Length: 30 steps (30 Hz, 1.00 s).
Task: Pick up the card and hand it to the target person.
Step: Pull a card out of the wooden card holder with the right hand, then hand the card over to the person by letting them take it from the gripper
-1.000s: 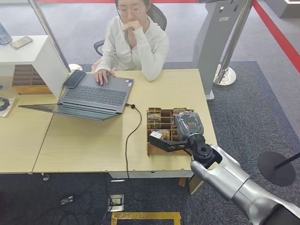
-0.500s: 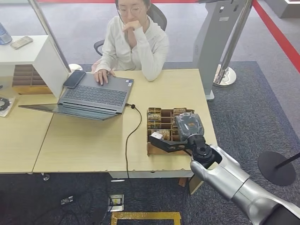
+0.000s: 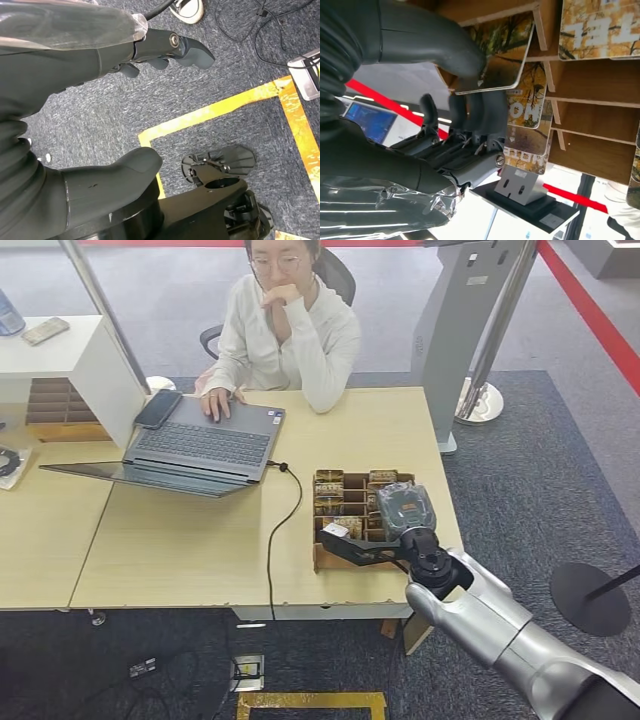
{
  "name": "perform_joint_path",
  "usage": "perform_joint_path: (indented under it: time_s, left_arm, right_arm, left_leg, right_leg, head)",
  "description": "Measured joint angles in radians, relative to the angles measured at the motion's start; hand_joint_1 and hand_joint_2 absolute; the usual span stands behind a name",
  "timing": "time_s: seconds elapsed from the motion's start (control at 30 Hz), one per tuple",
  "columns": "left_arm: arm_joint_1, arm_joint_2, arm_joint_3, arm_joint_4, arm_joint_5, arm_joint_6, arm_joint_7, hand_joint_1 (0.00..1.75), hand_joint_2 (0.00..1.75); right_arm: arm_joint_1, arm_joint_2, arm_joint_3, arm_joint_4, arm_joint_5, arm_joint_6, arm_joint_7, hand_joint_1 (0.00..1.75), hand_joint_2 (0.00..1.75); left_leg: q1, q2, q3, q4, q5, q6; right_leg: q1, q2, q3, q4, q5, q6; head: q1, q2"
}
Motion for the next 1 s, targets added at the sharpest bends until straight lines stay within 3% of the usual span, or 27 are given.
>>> perform_joint_path:
  time_s: [0.33,0.57,0.8,1.0]
  left_arm:
    - [-0.001,0.0,0.0,0.0,0.007,0.0,0.0,0.0,1.75]
    - [0.0,0.002,0.0,0.0,0.018,-0.01,-0.005,0.0,1.75]
    - [-0.001,0.007,-0.005,0.002,0.017,-0.04,-0.005,0.0,1.75]
    - [-0.003,0.01,-0.018,0.005,0.012,-0.047,-0.011,0.0,1.75]
  right_arm:
    - [-0.002,0.0,0.0,-0.005,-0.022,0.01,-0.023,1.72,1.75]
    - [-0.026,-0.014,0.0,-0.043,-0.144,0.132,-0.124,1.75,1.75]
    - [-0.1,-0.089,0.012,-0.136,-0.389,0.345,-0.229,1.75,1.75]
    - [-0.242,-0.179,0.059,-0.237,-0.546,0.406,-0.189,1.75,1.75]
  left_leg:
    - [0.0,0.001,0.001,0.0,0.0,0.0]
    - [0.0,0.005,0.002,0.0,0.001,0.0]
    - [0.0,0.006,0.001,0.0,0.001,0.0]
    - [0.0,0.006,0.0,0.0,0.001,0.0]
  right_leg:
    - [0.0,0.001,0.0,0.0,0.001,-0.001]
    - [0.0,0.004,0.0,0.0,0.002,-0.001]
    - [0.0,0.004,-0.001,0.0,0.003,-0.001]
    - [0.0,0.004,-0.002,0.0,0.003,-0.001]
  head:
    - [0.0,0.0]
    - [0.001,0.0]
    - [0.0,0.0]
    - [0.0,0.0]
